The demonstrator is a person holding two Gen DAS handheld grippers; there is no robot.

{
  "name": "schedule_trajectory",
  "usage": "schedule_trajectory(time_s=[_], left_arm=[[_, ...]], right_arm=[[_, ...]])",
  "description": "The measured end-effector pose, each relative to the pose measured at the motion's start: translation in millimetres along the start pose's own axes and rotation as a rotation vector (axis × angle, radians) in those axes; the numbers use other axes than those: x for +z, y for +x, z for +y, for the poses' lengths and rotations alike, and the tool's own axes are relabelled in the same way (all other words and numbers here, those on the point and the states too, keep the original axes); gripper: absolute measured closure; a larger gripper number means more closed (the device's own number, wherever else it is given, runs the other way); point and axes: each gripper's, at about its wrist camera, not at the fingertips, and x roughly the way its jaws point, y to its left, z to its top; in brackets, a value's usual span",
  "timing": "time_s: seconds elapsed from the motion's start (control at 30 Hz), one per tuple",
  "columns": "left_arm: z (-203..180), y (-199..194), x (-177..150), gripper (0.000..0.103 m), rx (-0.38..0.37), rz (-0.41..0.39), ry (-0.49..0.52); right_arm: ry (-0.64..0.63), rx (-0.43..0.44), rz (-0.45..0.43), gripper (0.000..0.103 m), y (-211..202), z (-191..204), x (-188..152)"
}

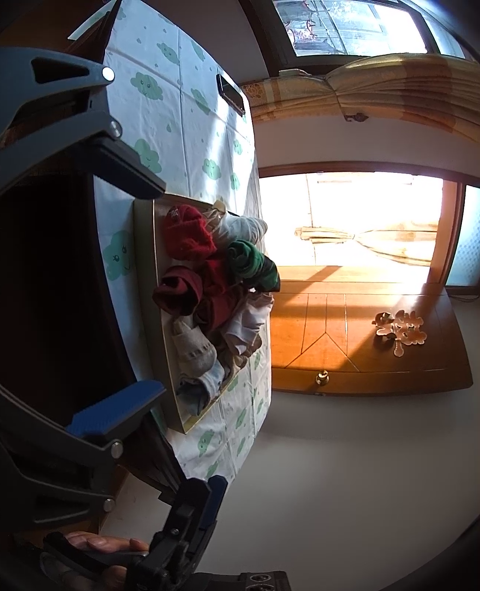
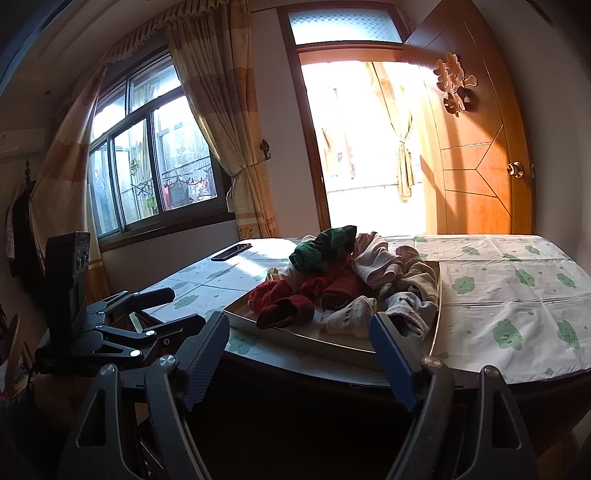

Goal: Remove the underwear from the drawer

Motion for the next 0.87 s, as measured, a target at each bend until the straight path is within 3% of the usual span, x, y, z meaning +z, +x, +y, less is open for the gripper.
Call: schedule_trajectory(time_s=[0.53, 0.87], left_arm=[[7.0, 2.4, 1.5, 0.000, 0.025, 0.022, -0.054], [2.8, 2.7, -3.2, 0.000, 0.019, 0.016, -0.026]], right_arm=[[-0.006, -0.010, -0.006, 0.023, -2.9, -0.2, -0.9], [-0.005, -0.004, 0.011, 0.023, -0.2, 0.3, -4.3]])
